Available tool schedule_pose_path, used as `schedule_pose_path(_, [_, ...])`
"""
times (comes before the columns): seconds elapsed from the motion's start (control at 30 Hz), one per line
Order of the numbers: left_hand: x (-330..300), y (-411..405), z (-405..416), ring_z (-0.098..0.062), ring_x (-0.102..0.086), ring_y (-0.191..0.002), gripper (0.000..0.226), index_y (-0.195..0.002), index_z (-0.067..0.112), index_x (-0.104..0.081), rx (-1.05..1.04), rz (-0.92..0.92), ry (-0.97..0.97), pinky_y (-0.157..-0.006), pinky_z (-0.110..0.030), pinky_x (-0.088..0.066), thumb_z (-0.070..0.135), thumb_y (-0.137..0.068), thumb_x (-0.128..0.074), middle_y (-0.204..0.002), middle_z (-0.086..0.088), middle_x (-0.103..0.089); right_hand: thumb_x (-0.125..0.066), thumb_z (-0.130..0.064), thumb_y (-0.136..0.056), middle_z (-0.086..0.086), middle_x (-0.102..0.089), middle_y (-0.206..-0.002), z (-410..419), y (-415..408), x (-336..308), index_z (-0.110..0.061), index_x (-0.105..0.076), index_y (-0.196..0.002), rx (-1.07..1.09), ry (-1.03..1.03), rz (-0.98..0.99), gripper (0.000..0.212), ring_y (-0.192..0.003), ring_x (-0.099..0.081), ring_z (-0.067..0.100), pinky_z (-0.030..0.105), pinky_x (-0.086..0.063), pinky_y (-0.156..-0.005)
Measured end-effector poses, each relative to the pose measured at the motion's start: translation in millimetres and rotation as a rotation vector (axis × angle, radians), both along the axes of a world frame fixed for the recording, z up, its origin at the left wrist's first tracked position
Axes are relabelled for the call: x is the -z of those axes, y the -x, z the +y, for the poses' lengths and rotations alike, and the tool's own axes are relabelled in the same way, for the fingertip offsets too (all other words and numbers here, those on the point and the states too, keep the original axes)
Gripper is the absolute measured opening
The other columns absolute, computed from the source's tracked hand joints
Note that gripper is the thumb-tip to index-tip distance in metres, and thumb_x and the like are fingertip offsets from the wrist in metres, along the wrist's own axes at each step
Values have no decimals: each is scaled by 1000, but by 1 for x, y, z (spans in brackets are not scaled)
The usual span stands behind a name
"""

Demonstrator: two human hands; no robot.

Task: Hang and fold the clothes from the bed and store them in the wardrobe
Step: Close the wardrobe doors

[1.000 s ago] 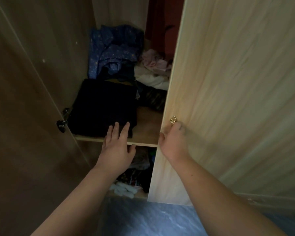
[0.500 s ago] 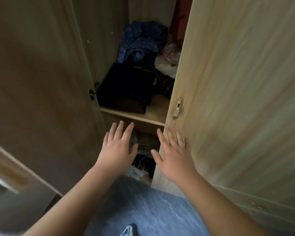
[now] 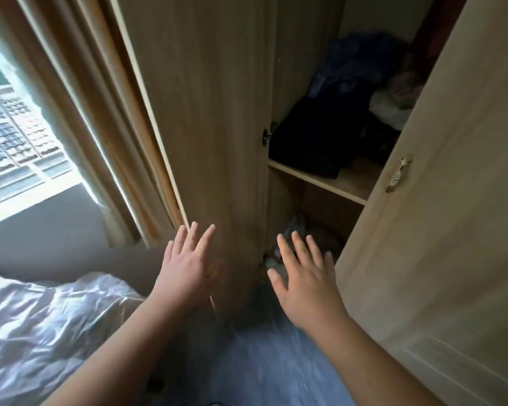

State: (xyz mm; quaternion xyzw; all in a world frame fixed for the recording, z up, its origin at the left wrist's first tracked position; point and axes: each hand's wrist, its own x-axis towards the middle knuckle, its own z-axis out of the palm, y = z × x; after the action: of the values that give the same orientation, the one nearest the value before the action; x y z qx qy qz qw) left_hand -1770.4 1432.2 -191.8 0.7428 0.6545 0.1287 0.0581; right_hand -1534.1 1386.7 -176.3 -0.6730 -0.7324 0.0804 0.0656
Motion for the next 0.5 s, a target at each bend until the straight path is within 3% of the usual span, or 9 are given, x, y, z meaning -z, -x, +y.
schedule_pose_path(0.1, [-3,42,6,-29,-3,-154,75,-158,34,-11,-87,-5,-21,-123,-46,-13,50,-96,-50,-167,-7,-12,3,-66,-89,-3,2,-169,12,27,-1,-37,6,-159,-28,-15,20,77,-155,8,24,53,-1,-122])
schedule_pose_path(0.27, [-2,114,23,-34,-14,-152,77,-156,28,-21,-151,20,-66,-121,-50,-22,48,-92,-57,-163,-13,-24,-18,-60,-100,-1,-3,-169,42,88,1,-34,1,-160,-54,-37,23,68,-155,5,23,51,-5,-123])
schedule_pose_path(0.4, [-10,157,66,-31,-7,-153,76,-158,31,-12,-112,-28,-35,-124,-44,-13,51,-95,-50,-166,-11,-16,-25,-58,-101,-3,-4,-169,69,135,-2,-34,-2,-160,-39,-40,23,68,-155,4,22,49,-5,-123])
schedule_pose_path(0.5, [-28,166,117,-27,0,-154,71,-158,33,-6,-21,-162,17,-125,-45,-8,54,-99,-40,-167,-6,-6,-27,-57,-101,-2,-6,-169,89,157,-2,-33,-7,-160,24,-39,36,68,-155,2,22,49,-6,-123])
